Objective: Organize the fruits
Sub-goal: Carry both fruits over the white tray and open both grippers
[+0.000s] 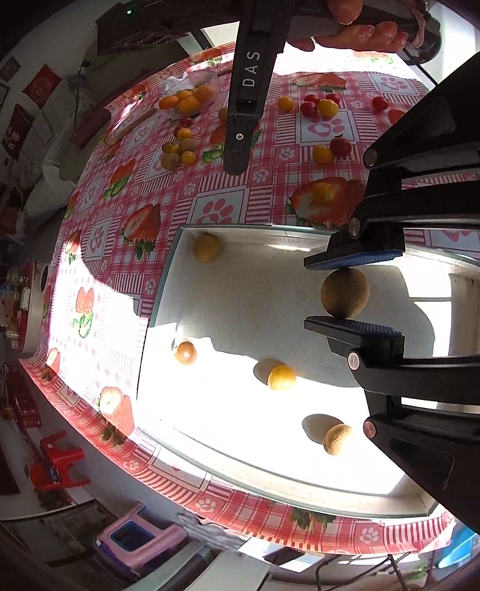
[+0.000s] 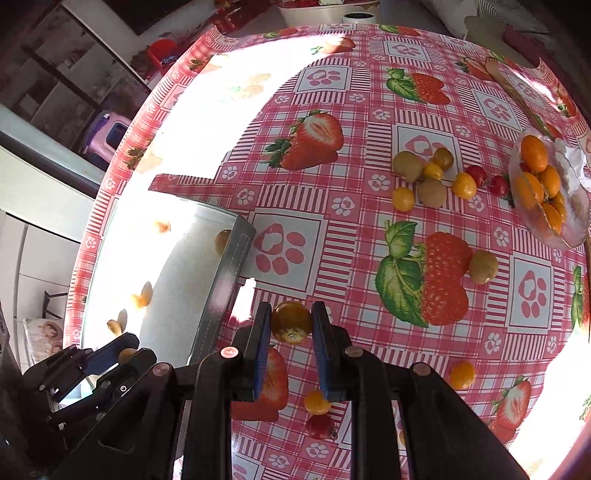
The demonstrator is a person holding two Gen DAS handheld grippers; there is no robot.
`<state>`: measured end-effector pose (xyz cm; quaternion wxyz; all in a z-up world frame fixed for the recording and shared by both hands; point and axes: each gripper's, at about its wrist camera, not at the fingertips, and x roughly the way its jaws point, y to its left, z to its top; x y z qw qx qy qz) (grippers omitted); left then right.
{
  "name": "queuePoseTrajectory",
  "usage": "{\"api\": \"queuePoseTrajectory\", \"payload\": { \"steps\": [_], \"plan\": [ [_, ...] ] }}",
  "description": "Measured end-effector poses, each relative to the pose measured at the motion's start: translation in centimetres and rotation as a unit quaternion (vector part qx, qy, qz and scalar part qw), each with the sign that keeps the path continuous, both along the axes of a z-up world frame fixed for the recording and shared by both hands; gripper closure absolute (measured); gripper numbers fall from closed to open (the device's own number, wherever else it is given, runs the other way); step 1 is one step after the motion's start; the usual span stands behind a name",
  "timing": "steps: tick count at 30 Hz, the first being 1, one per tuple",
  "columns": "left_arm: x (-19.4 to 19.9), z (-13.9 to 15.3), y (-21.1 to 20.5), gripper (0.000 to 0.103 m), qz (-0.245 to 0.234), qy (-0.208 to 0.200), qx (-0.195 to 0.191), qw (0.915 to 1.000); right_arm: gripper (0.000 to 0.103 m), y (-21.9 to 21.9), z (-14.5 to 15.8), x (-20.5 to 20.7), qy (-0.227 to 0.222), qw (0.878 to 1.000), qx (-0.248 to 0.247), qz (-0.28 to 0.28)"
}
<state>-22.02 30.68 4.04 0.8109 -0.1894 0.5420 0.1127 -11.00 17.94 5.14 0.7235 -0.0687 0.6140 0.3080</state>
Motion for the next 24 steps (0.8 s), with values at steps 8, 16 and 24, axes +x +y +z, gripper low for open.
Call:
{"api": "queuePoseTrajectory", "payload": {
  "steps": [8, 16, 24],
  "plan": [
    [-0.7, -0.7, 5.4, 0.076, 0.057, 0.002, 0.023, 0.9981, 0.079, 5.8, 0.1, -1.4, 0.005, 0.999, 0.012, 0.051],
    [1.3, -3.4, 9.1, 0.076, 0.084, 0.026, 0.040, 0.9953, 0.079, 9.0, -1.9, -2.2, 0.014, 0.997, -0.005, 0.076],
    [2.8, -4.7, 8.9, 0.076, 0.063, 0.040, 0.054, 0.9957, 0.079, 10.3, -3.5, -2.1, 0.005, 0.996, -0.029, 0.083]
  ]
}}
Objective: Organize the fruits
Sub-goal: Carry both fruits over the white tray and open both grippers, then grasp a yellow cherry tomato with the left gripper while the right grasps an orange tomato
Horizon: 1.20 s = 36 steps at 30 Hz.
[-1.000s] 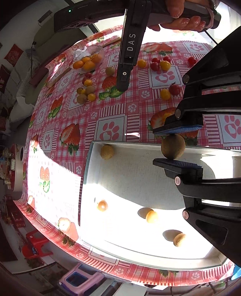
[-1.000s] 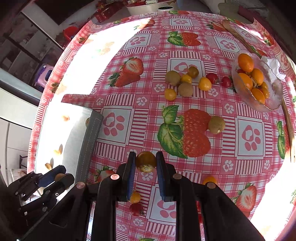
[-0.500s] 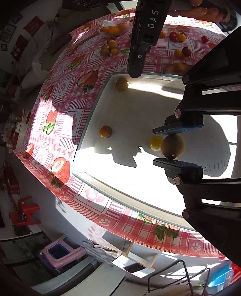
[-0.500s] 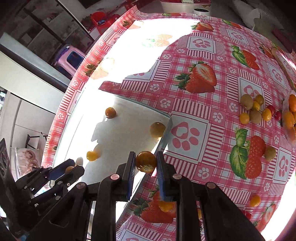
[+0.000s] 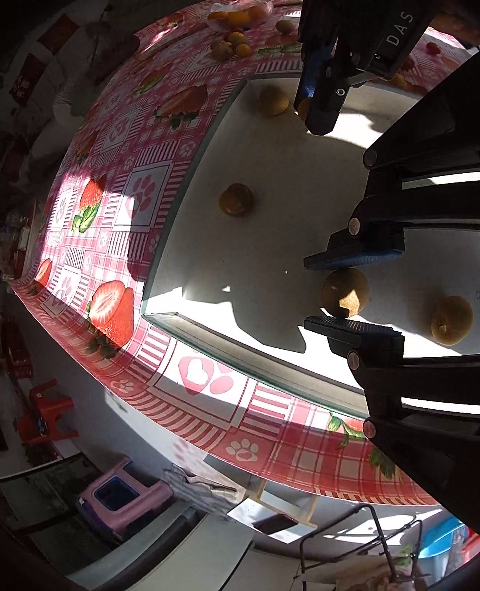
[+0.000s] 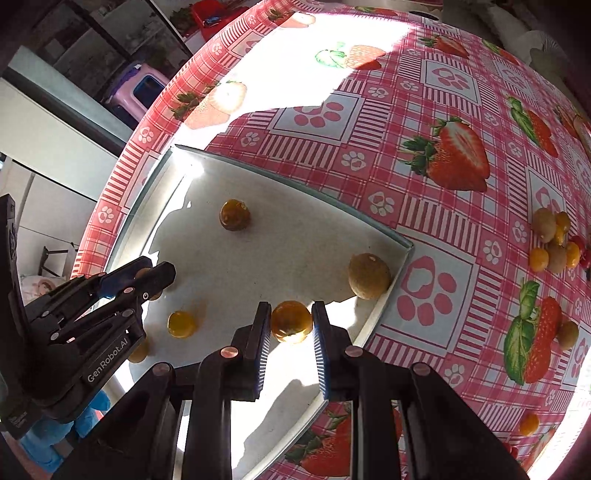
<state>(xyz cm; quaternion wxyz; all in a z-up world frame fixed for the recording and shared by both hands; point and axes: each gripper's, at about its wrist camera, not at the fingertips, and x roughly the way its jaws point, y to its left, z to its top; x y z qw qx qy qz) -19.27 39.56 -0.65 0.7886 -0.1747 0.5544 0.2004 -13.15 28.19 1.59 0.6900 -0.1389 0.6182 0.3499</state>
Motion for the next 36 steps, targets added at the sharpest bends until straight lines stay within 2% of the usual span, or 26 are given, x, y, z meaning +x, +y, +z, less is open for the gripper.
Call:
{"api": "queuePoseTrajectory", "payload": {
  "steps": [5, 9, 17, 19, 23, 24, 25, 26, 28, 31, 36],
  "plan": [
    [0.4, 0.0, -0.5, 0.076, -0.009, 0.003, 0.014, 0.9999, 0.078, 0.6, -1.1, -0.1, -0.004, 1.000, -0.014, 0.001],
    [0.6, -0.1, -0.7, 0.075, -0.017, 0.009, 0.026, 0.9995, 0.078, 0.7, -1.3, -0.7, -0.024, 0.999, -0.022, 0.017],
    [1.0, -0.1, -0.8, 0.075, -0.022, 0.019, 0.031, 0.9991, 0.051, 0.1, 0.3, -1.1, -0.019, 1.000, 0.007, 0.020],
    [1.1, -0.1, -0.9, 0.075, -0.026, 0.021, 0.034, 0.9989, 0.037, -0.4, 1.2, -0.9, -0.027, 0.999, 0.011, 0.015],
    [1.2, -0.1, -1.2, 0.075, -0.027, 0.020, 0.033, 0.9989, 0.034, -1.6, 2.7, -0.5, -0.028, 0.999, 0.027, 0.001],
    [1.2, -0.1, -1.2, 0.062, -0.026, 0.020, 0.030, 0.9990, 0.027, -1.9, 3.0, -0.5, -0.033, 0.999, 0.026, -0.005],
    [1.1, -0.1, -1.3, 0.047, -0.024, 0.017, 0.029, 0.9991, 0.026, -2.4, 3.3, -0.3, -0.034, 0.999, 0.028, -0.012],
    [1.1, 0.2, -1.4, 0.020, -0.020, 0.008, 0.038, 0.9991, 0.026, -3.2, 3.4, -0.1, -0.033, 0.999, 0.027, -0.017],
    [0.9, 0.9, -1.8, 0.018, -0.022, -0.009, 0.056, 0.9982, 0.025, -4.5, 3.7, 0.3, -0.029, 0.999, 0.028, -0.033],
    [1.1, 0.7, -2.1, 0.018, -0.028, 0.006, 0.051, 0.9983, 0.025, -6.5, 3.9, 0.8, -0.028, 0.998, 0.027, -0.057],
    [1.4, 1.9, -4.2, 0.018, -0.059, 0.003, 0.063, 0.9963, 0.025, -10.2, 3.8, 1.7, -0.023, 0.995, 0.013, -0.099]
  ]
}}
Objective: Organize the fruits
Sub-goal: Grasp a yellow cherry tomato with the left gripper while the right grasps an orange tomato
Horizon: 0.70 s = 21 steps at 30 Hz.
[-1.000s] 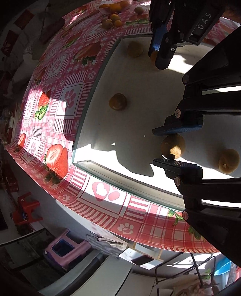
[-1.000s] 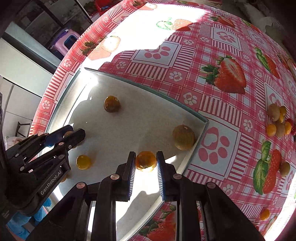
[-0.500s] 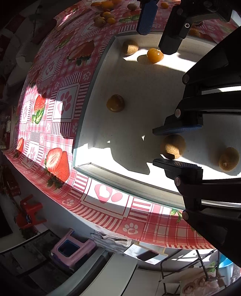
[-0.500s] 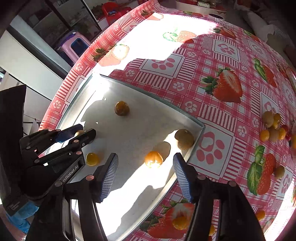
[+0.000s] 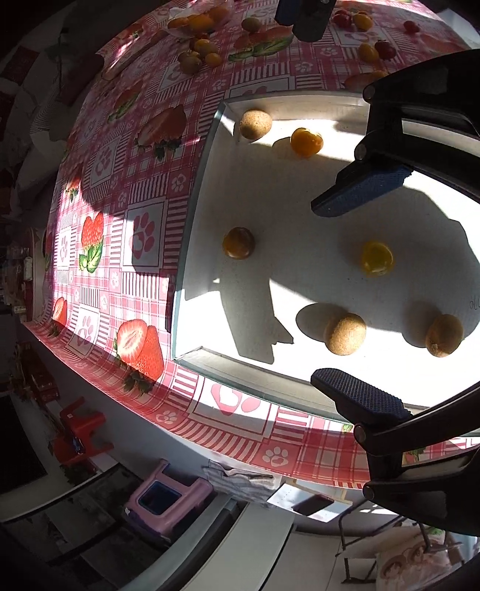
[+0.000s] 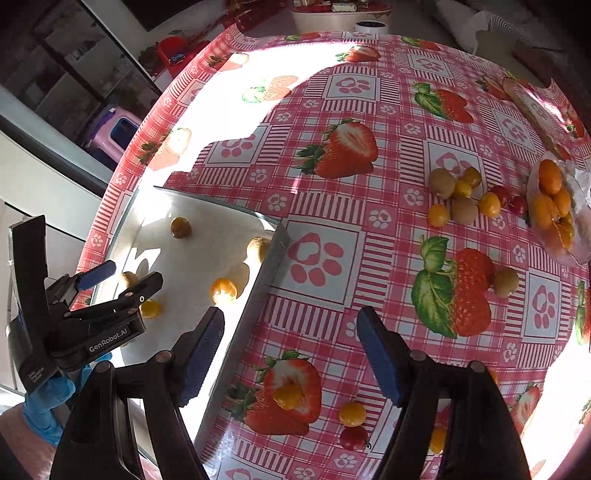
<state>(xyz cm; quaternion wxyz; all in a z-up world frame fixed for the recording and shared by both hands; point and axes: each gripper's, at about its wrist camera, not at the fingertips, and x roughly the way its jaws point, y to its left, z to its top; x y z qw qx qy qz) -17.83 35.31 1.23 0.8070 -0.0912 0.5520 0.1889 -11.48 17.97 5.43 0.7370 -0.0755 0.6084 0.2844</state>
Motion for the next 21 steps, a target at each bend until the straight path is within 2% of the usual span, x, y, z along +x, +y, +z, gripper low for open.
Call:
{"api": "queuePoseTrajectory", "payload": {
  "steps": [7, 11, 16, 21],
  "plan": [
    [0.7, 2.7, -5.4, 0.018, -0.070, -0.014, 0.004, 0.9975, 0.025, -6.6, -0.8, 0.8, 0.011, 0.997, -0.029, -0.066],
    [0.9, 3.7, -8.9, 0.018, -0.109, -0.020, -0.006, 0.9938, 0.025, -10.2, -1.4, 1.0, 0.017, 0.994, -0.046, -0.099],
    [1.2, 3.4, -13.3, 0.018, -0.153, -0.007, -0.015, 0.9882, 0.025, -13.7, -2.2, 1.1, 0.027, 0.989, -0.055, -0.134],
    [1.4, 2.4, -16.4, 0.018, -0.179, 0.008, -0.025, 0.9835, 0.025, -15.4, -2.7, 1.1, 0.033, 0.987, -0.057, -0.147]
  ]
}}
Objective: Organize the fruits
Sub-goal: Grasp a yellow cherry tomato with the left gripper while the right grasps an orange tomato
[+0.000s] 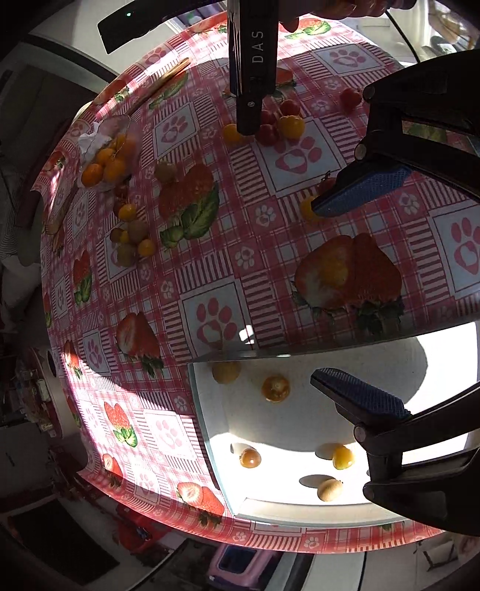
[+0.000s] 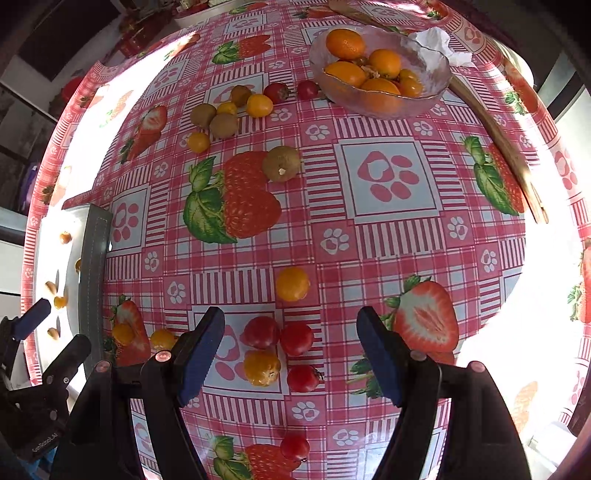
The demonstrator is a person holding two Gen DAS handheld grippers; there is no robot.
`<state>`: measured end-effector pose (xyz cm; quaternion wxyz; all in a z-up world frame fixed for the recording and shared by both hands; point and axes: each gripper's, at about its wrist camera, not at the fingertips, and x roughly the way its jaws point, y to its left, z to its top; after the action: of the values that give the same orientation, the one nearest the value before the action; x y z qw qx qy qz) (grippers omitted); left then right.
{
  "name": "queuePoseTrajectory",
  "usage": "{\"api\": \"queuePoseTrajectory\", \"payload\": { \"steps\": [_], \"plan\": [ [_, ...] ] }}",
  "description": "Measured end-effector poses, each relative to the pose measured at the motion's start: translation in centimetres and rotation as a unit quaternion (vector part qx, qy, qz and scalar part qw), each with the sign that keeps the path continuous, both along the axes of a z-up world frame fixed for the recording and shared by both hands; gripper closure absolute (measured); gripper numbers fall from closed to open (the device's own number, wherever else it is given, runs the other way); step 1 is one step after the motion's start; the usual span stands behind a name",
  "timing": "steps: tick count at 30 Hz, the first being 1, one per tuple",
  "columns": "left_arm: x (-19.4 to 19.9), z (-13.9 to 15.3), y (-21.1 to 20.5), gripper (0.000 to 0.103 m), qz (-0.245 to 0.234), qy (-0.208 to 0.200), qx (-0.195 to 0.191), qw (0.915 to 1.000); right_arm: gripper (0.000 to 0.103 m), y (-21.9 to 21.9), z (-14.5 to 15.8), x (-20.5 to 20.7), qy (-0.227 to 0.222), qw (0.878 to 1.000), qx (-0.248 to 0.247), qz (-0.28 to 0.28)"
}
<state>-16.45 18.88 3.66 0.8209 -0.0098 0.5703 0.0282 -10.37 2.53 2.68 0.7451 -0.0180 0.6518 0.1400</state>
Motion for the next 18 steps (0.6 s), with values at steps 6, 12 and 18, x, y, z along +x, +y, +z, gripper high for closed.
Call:
{"api": "queuePoseTrajectory", "payload": {
  "steps": [6, 12, 18],
  "plan": [
    [0.8, -1.8, -1.5, 0.018, -0.005, 0.016, 0.004, 0.9999, 0.025, -1.0, -0.6, 0.2, 0.006, 1.000, 0.004, -0.006],
    [1.0, -3.3, -1.6, 0.018, 0.002, 0.030, 0.008, 0.9995, 0.026, -0.5, -1.1, 1.2, 0.006, 1.000, 0.006, 0.007],
    [0.6, -3.8, -1.5, 0.018, 0.008, 0.035, 0.007, 0.9993, 0.034, 1.2, -1.8, 1.8, 0.002, 0.999, 0.001, 0.034]
  ]
}}
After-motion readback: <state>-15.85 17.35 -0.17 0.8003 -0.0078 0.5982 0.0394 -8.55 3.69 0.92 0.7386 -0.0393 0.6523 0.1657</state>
